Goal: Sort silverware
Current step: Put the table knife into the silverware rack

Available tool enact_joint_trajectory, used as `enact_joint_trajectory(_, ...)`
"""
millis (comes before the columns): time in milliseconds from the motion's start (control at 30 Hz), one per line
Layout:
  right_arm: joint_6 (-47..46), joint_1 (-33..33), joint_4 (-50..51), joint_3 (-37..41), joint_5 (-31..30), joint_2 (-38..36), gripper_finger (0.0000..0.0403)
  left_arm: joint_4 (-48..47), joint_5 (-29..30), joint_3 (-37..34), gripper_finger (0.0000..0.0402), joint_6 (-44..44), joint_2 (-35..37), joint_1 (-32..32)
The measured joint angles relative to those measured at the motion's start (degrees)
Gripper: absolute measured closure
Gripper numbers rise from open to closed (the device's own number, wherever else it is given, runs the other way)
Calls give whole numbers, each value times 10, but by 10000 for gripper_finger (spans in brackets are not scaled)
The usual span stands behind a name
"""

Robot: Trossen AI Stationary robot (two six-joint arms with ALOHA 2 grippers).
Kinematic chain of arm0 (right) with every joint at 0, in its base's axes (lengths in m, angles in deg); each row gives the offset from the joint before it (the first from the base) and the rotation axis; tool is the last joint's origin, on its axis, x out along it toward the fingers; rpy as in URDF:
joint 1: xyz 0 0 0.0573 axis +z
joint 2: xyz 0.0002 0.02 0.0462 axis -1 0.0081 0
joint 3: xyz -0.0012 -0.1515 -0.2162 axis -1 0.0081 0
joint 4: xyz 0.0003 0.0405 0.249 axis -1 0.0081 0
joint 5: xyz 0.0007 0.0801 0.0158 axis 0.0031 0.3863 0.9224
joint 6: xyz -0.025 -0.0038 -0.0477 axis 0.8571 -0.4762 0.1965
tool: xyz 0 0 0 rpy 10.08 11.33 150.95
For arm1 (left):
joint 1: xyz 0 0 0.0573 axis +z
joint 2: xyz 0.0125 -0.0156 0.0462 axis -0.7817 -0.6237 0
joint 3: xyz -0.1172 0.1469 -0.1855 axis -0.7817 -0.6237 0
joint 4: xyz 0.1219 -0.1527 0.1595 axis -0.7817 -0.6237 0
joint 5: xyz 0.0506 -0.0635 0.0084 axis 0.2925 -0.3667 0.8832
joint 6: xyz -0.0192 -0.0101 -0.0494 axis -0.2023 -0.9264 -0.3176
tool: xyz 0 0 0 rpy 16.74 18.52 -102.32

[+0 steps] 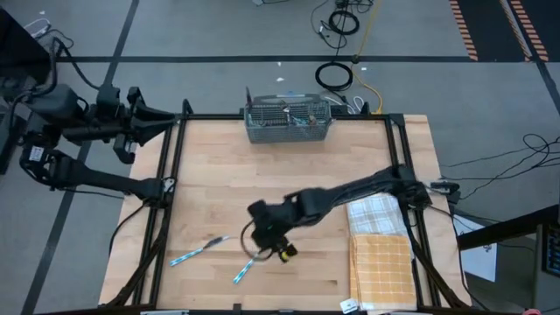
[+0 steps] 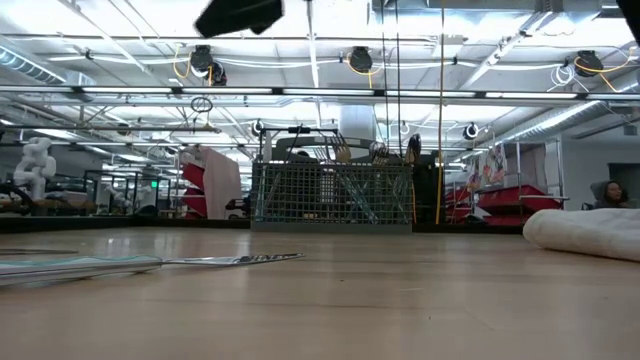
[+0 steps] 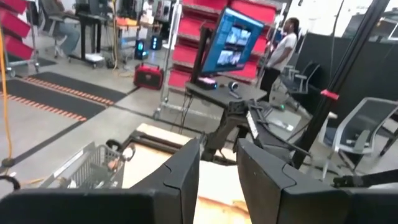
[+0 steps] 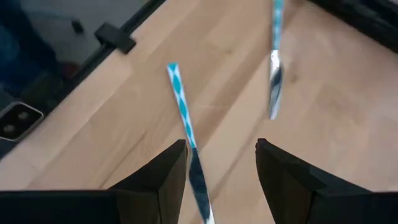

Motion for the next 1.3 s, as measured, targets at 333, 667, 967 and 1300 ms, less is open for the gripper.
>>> enact_joint_trajectory(333,61,16,13,-116,3,138,222,-47,0,0,290,-15,0,0)
enact_joint_trajectory(667,80,17,2,-127,4,186,222,-63,0,0,290,-15,1,0)
enact_joint_trajectory(967,92,23,-10,-128,3,217,222,-67,0,0,290,-15,0,0)
enact_joint_trajectory(1300,78,23,-5,-131,-8,254,250,-88,0,0,290,-15,1,0)
